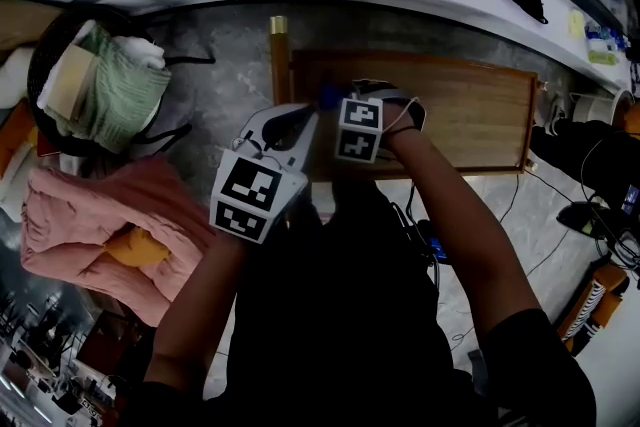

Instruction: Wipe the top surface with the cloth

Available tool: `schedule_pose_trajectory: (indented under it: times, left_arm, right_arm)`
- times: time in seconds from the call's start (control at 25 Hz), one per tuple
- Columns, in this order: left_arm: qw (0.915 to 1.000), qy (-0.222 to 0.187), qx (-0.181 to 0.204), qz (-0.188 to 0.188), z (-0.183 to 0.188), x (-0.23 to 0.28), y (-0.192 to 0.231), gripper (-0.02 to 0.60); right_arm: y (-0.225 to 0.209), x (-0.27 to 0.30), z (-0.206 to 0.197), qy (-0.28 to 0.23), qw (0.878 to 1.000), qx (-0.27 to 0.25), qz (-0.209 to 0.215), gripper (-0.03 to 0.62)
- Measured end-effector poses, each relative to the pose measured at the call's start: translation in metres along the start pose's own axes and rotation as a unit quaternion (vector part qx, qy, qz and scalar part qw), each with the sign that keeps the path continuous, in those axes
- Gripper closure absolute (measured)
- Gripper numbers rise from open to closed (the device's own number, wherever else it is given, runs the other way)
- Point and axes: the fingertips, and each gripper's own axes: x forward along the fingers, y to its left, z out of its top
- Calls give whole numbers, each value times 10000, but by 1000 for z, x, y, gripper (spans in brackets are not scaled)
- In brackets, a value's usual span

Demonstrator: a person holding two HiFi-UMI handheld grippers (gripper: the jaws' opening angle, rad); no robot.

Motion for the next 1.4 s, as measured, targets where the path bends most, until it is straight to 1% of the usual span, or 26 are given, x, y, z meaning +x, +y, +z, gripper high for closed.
schedule_pose_trajectory:
  times: [0.2,0.36,0.52,0.68,0.8,1.0,1.04,1.12,1.28,1.4]
  left_arm:
    - [9998,109,63,-135,-9,-2,-17,572]
    - [9997,151,-24,-173,-19,-6,-28,572]
    - [9994,252,-85,-216,-31,-8,-40,572]
    - [9991,328,-109,-259,-40,-10,-55,572]
    - [9989,351,-100,-300,-44,-11,-62,572]
    - [9989,346,-118,-287,-42,-7,-67,572]
    - [9990,343,-102,-279,-40,-6,-67,572]
    - [9991,314,-19,-290,-33,-1,-66,572]
    - [9991,254,83,-321,-23,14,-54,572]
    - [9996,211,106,-174,-10,29,-47,572]
  right_arm:
    - [51,1,-8,22,9996,-12,289,546]
    - [88,2,-13,33,9986,-60,523,546]
    - [118,1,-17,93,9968,-267,747,546]
    - [145,-3,-21,210,9928,-488,1077,546]
    - [156,-2,-22,255,9903,-587,1235,546]
    - [154,-3,-20,143,9876,-524,1470,546]
    - [151,-6,-21,96,9883,-468,1451,546]
    - [131,-13,-29,16,9922,-297,1208,546]
    - [58,-35,-39,-147,9992,-36,370,546]
    - [5,-51,-48,-302,9994,95,-160,546]
